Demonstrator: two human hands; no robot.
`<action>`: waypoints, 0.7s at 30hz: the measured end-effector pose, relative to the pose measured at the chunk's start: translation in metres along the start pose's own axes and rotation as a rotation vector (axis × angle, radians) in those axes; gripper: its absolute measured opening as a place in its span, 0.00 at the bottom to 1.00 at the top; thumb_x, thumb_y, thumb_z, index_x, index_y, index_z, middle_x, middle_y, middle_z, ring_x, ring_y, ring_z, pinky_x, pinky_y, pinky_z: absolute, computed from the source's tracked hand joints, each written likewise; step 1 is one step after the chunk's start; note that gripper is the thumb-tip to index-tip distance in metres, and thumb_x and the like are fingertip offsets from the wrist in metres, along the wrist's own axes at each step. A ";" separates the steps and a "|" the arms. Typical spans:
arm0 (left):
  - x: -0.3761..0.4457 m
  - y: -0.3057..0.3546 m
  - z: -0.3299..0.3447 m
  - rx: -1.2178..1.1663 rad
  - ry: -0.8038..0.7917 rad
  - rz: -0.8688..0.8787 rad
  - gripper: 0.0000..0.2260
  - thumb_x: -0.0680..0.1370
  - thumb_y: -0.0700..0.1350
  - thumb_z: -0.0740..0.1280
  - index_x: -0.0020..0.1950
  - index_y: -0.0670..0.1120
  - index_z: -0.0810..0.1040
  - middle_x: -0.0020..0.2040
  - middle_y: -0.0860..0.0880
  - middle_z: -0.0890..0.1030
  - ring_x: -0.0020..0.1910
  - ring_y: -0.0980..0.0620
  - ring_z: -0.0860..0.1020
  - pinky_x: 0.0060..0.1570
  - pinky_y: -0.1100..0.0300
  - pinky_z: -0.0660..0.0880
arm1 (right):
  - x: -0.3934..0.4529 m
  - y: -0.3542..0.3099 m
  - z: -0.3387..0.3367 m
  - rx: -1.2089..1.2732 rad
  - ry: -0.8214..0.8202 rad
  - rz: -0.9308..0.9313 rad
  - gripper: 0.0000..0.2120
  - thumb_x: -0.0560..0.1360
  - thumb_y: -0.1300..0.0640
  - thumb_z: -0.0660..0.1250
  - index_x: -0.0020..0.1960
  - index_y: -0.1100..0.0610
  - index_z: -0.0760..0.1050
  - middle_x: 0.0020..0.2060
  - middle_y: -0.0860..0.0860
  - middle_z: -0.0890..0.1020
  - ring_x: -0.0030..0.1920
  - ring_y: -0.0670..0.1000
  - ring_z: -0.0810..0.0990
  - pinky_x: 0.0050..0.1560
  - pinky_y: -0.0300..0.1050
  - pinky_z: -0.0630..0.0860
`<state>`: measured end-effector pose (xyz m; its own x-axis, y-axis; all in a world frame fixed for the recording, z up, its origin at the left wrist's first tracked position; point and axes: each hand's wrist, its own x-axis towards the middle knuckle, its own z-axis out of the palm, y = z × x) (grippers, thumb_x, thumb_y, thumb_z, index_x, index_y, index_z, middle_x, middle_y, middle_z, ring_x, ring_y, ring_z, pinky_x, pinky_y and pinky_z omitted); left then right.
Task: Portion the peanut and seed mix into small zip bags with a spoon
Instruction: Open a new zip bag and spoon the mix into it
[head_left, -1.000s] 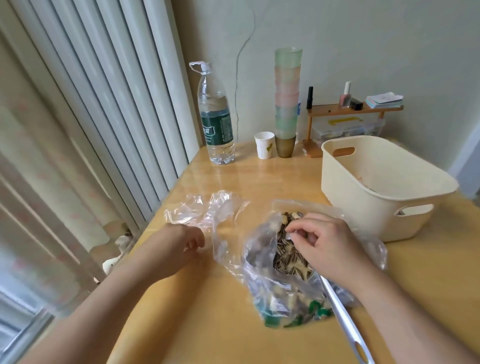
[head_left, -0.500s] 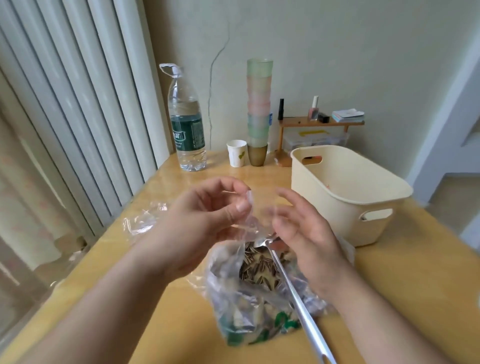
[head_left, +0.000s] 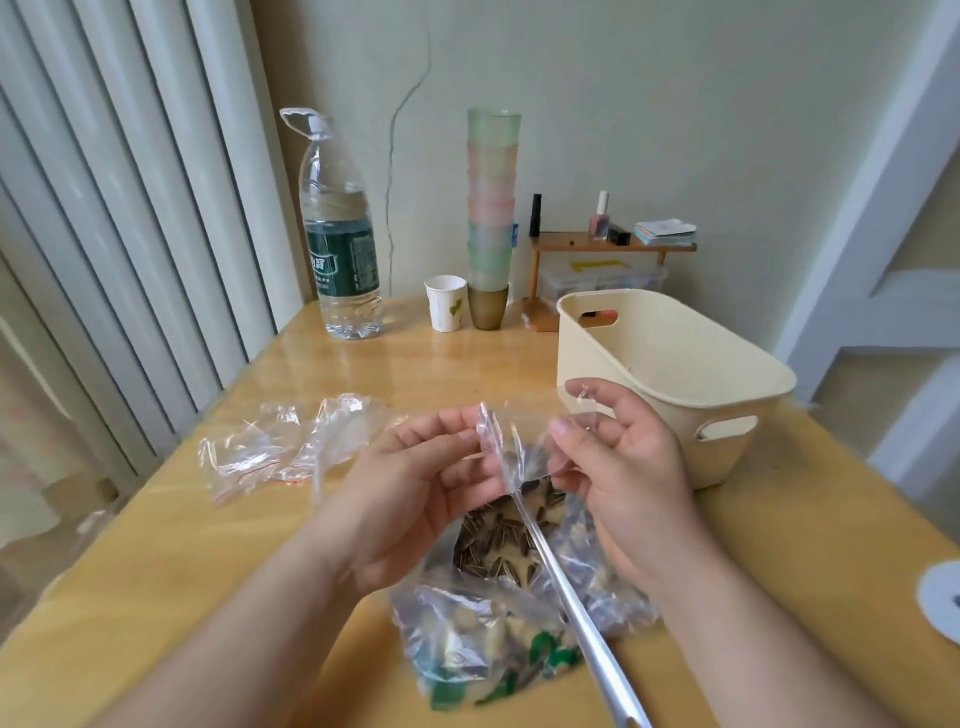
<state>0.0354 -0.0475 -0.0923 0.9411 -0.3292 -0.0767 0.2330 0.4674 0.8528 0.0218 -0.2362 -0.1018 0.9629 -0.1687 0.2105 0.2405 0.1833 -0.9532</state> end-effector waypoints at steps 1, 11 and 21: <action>0.000 0.001 -0.001 0.005 -0.017 0.006 0.08 0.76 0.35 0.70 0.50 0.43 0.87 0.41 0.42 0.83 0.37 0.50 0.84 0.41 0.58 0.85 | 0.000 0.000 0.001 0.021 0.001 0.006 0.16 0.79 0.67 0.71 0.62 0.51 0.78 0.39 0.53 0.82 0.36 0.49 0.79 0.39 0.42 0.78; 0.000 0.001 -0.005 0.185 0.001 0.084 0.01 0.77 0.35 0.71 0.46 0.39 0.82 0.40 0.38 0.82 0.39 0.47 0.82 0.45 0.57 0.84 | 0.019 -0.018 0.012 -0.365 -0.066 -0.131 0.21 0.77 0.61 0.74 0.61 0.39 0.74 0.38 0.51 0.83 0.35 0.48 0.82 0.41 0.48 0.82; -0.001 -0.001 -0.005 0.112 -0.070 0.049 0.13 0.73 0.39 0.70 0.57 0.42 0.81 0.46 0.40 0.80 0.38 0.48 0.81 0.49 0.52 0.84 | 0.009 0.007 0.015 -0.222 -0.007 -0.190 0.21 0.78 0.63 0.73 0.61 0.39 0.74 0.42 0.55 0.82 0.38 0.50 0.82 0.46 0.47 0.81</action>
<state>0.0355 -0.0433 -0.0954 0.9305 -0.3662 -0.0007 0.1547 0.3915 0.9071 0.0339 -0.2216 -0.1029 0.9042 -0.1728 0.3905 0.3847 -0.0676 -0.9206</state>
